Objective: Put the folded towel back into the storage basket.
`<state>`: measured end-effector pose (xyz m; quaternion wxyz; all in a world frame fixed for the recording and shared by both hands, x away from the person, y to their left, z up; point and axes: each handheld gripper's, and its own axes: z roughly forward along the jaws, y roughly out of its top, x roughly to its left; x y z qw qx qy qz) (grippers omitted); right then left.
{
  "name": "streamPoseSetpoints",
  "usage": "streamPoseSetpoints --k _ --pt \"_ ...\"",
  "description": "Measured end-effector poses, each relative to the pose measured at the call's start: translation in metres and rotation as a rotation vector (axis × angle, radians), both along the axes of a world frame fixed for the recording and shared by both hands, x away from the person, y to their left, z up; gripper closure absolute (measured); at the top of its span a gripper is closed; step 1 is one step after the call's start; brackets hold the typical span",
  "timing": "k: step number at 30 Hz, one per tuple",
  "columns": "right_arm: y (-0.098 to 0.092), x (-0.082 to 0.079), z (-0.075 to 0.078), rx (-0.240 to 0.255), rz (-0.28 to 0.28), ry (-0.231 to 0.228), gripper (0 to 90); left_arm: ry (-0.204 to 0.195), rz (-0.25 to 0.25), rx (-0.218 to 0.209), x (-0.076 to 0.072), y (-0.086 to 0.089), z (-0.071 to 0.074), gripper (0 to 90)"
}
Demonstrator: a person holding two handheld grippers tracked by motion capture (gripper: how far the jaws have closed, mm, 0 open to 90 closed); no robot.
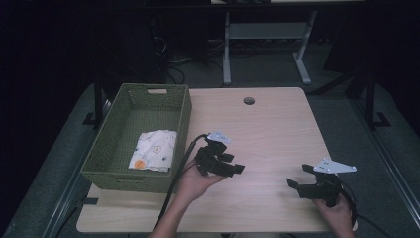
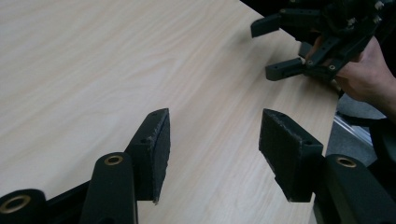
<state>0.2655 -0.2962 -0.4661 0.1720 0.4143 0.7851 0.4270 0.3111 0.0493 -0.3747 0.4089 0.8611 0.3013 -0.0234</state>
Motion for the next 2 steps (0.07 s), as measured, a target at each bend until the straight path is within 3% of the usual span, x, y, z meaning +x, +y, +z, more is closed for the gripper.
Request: streamPoseSetpoints --k 2 --pt "-0.0016 -0.0003 0.0000 -0.002 -0.002 0.004 14.7 0.007 0.000 -0.009 -0.0026 -0.0067 -0.0076 44.0"
